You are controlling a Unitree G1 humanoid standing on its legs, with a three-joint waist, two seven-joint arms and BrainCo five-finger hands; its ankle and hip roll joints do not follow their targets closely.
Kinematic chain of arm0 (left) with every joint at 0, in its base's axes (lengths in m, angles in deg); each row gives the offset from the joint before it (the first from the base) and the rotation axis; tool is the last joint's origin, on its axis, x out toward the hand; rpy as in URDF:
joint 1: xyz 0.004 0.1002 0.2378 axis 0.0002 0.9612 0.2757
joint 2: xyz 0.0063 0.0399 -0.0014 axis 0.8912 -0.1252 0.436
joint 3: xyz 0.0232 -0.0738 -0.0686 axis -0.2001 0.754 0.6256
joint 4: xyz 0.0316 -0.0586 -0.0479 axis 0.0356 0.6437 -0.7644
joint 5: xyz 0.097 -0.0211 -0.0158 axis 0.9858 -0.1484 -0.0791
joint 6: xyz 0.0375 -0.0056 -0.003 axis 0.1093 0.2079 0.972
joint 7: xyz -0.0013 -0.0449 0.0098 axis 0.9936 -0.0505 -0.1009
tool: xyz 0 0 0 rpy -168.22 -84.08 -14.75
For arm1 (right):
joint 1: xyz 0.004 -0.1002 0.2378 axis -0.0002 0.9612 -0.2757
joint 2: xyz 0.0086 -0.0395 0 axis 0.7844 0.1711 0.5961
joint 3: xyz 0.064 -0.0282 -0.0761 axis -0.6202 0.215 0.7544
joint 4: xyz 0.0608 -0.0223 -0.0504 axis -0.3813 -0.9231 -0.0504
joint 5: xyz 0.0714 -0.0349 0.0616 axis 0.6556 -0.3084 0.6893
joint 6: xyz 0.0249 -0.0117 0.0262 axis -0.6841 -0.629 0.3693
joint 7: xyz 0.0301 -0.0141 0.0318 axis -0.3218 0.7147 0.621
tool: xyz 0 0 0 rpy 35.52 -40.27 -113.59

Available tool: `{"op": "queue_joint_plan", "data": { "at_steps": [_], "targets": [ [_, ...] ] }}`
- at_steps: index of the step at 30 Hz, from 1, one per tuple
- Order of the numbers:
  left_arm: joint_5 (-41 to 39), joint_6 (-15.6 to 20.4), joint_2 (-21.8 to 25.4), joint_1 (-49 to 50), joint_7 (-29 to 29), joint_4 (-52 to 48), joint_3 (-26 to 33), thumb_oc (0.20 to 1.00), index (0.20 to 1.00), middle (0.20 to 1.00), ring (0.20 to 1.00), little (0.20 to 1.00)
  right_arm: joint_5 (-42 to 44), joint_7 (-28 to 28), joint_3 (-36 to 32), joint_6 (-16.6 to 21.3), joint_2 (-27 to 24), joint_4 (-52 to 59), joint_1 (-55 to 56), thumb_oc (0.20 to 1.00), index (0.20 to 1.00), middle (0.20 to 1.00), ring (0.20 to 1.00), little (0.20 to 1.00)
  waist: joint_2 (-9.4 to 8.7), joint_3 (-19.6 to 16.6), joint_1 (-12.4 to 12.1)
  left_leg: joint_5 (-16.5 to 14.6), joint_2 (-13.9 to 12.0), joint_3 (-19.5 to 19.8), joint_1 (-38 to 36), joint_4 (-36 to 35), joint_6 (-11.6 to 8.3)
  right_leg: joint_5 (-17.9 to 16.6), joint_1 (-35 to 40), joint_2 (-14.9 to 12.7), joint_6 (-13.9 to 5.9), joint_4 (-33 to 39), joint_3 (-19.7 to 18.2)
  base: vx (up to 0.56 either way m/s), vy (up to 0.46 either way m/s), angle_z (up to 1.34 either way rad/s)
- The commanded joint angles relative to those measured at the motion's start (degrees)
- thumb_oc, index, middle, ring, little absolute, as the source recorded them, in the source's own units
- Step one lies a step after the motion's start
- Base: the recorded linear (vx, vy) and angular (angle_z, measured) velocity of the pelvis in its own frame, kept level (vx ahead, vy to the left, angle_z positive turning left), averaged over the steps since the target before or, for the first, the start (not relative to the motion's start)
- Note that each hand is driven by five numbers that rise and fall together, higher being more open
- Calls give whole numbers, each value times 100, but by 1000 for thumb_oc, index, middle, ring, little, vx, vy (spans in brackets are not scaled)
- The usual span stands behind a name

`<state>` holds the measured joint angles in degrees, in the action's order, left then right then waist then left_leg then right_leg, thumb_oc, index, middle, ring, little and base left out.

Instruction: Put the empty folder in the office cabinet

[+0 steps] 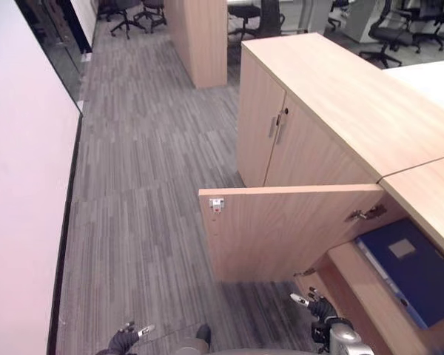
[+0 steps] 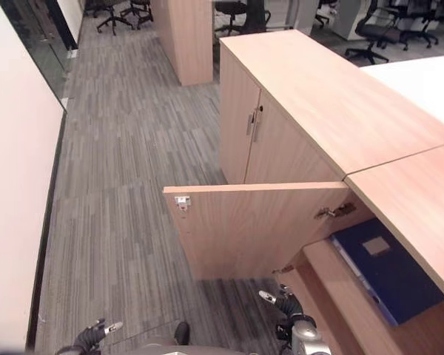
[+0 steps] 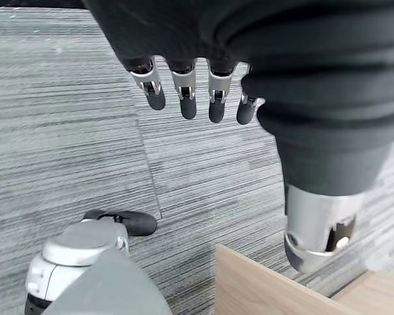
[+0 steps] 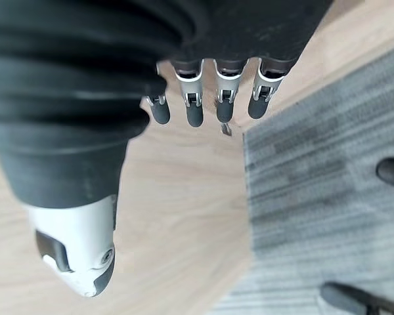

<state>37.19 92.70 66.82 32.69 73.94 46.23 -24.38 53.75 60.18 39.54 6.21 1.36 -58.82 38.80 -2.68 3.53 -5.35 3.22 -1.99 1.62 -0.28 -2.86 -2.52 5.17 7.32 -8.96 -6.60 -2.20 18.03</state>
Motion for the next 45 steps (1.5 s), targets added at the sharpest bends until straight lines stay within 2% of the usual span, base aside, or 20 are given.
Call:
{"op": "queue_joint_plan", "data": {
  "at_steps": [1, 3, 8, 11, 14, 16, 18, 21, 22, 23, 29, 30, 31, 33, 34, 36, 38, 40, 45],
  "targets": [
    [-163, 146, 78, -473, 67, -9, 78, 1000, 1000, 1000, 1000, 1000, 146, -35, -145, 228, -100, 402, -45, 1000, 1000, 1000, 1000, 1000, 116, 40, -26, -246, 38, -176, -51, 140, -77, -463, -289, -188, -400, -110, -481, -73, -55, 2],
    [-179, 153, 49, -490, 46, -132, -25, 1000, 1000, 1000, 1000, 1000, 165, -54, -191, 219, -172, 463, -22, 1000, 1000, 1000, 1000, 1000, 118, 53, 14, -220, 34, -44, -9, 153, -93, -445, -241, -144, -389, -40, -722, -97, -98, 5],
    [-248, 173, 6, -531, 66, -178, -96, 1000, 1000, 1000, 1000, 1000, 156, -42, -163, 210, -204, 426, -8, 1000, 1000, 1000, 1000, 1000, 176, 28, 60, -101, -38, 57, 18, 75, -190, -435, -149, -81, -331, 274, -830, -73, -106, 12],
    [-358, 204, -54, -547, 74, -213, -84, 1000, 1000, 1000, 1000, 1000, 81, -20, -67, 211, -225, 376, -16, 1000, 1000, 1000, 1000, 1000, 235, 75, 58, 37, -131, 72, 76, 62, -266, -510, -111, -44, -317, 523, -832, -82, -110, 0],
    [-491, 212, -147, -704, 120, -238, -158, 1000, 1000, 1000, 1000, 1000, 26, -15, 6, 179, -322, 241, -97, 1000, 1000, 1000, 1000, 1000, 260, 281, 56, 142, -144, 32, 385, 301, -397, -640, -134, -75, -310, 635, -716, -219, -38, -2],
    [-509, 227, -202, -785, 105, -339, -223, 1000, 1000, 1000, 1000, 1000, -45, -19, 55, 150, -395, 142, -202, 1000, 1000, 1000, 1000, 1000, 182, 399, 117, -81, -171, -164, 449, 736, -458, -763, -305, -190, -308, 570, -642, -291, 19, 20],
    [-516, 238, -231, -748, 76, -453, -215, 1000, 1000, 1000, 1000, 1000, -142, 15, 96, 138, -449, 42, -232, 1000, 1000, 1000, 1000, 1000, 111, 389, 153, -472, -216, -165, 242, 1052, -491, -796, -468, -255, -278, 473, -647, -178, 59, 14],
    [-535, 246, -271, -733, 95, -449, -232, 1000, 1000, 1000, 1000, 1000, -163, 18, 48, 100, -470, -115, -271, 1000, 1000, 1000, 1000, 1000, 136, 357, 231, -506, -374, -60, -41, 1189, -561, -795, -609, -240, -278, 331, -645, -89, 114, -22],
    [-566, 200, -318, -682, 76, -507, -248, 1000, 1000, 1000, 1000, 1000, -109, 49, -22, 66, -448, -174, -221, 1000, 1000, 1000, 1000, 1000, 195, 252, 314, -592, -524, -179, -303, 897, -505, -814, -759, -206, -321, 193, -628, -25, 144, 9],
    [-532, 211, -315, -638, 86, -530, -234, 1000, 1000, 1000, 1000, 1000, -105, 52, -63, 57, -436, -200, -205, 1000, 1000, 1000, 1000, 1000, 212, 181, 330, -622, -548, -257, -435, 660, -477, -839, -814, -205, -353, 127, -657, -54, 216, 20],
    [-399, 225, -269, -687, 40, -633, -298, 1000, 1000, 1000, 1000, 1000, -84, 76, -307, -1, -310, -421, -46, 1000, 1000, 1000, 1000, 1000, 185, 113, 362, -726, -327, -372, -645, 294, -274, -992, -943, -442, -519, -150, -702, -65, 170, 2],
    [-404, 233, -228, -771, 26, -777, -348, 1000, 1000, 1000, 1000, 1000, -8, 75, -385, -29, -172, -470, -32, 1000, 1000, 1000, 1000, 1000, 153, 190, 389, -732, -202, -412, -712, 189, -161, -1164, -1105, -580, -671, -410, -765, -124, 242, -10],
    [-404, 232, -226, -773, 26, -778, -349, 1000, 1000, 1000, 1000, 1000, -8, 75, -386, -29, -171, -472, -35, 1000, 1000, 1000, 1000, 1000, 148, 193, 384, -730, -196, -417, -713, 187, -158, -1163, -1111, -585, -674, -416, -773, -141, 223, -1],
    [-405, 258, -195, -879, 42, -866, -421, 1000, 1000, 1000, 1000, 1000, 76, 72, -392, -26, -87, -506, -68, 1000, 1000, 1000, 1000, 1000, 130, 264, 421, -702, -129, -350, -688, 171, -101, -1354, -1229, -574, -794, -588, -1039, -109, 109, 1],
    [-416, 270, -165, -970, 49, -937, -492, 1000, 1000, 1000, 1000, 1000, 113, 61, -364, -29, -54, -501, -101, 1000, 1000, 1000, 1000, 1000, 138, 312, 451, -676, -89, -337, -639, 194, -57, -1362, -1301, -500, -803, -716, -1234, -187, 157, 1],
    [-427, 271, -138, -1075, 53, -963, -546, 1000, 1000, 1000, 1000, 1000, 149, 63, -338, -27, -29, -528, -141, 1000, 1000, 1000, 1000, 1000, 166, 343, 448, -640, -63, -332, -536, 255, -3, -1234, -1309, -433, -771, -910, -1299, -138, 108, -1],
    [-274, 239, -49, -1174, 98, -953, -613, 1000, 1000, 1000, 1000, 1000, 88, 102, -154, -12, 6, -479, -110, 1000, 1000, 1000, 1000, 1000, 169, 215, 325, -568, 59, -378, -319, 326, 102, -722, -890, -262, -554, -928, -1099, -87, 99, 3],
    [-342, 263, -50, -1185, 61, -1057, -617, 1000, 1000, 1000, 1000, 1000, 73, 100, -145, 4, 40, -435, -32, 1000, 1000, 1000, 1000, 1000, 107, 98, 268, -562, 135, -381, -342, 306, 99, -620, -667, -277, -530, -733, -973, 32, 54, 2],
    [-504, 370, -63, -1129, 118, -1462, -523, 1000, 1000, 1000, 1000, 1000, -94, 160, -76, -7, -24, -422, 70, 1000, 1000, 1000, 1000, 1000, 144, -74, 343, -535, 34, -469, -581, 45, 45, -832, -631, -246, -525, -267, -1157, 88, -36, -9]
  ]
}}
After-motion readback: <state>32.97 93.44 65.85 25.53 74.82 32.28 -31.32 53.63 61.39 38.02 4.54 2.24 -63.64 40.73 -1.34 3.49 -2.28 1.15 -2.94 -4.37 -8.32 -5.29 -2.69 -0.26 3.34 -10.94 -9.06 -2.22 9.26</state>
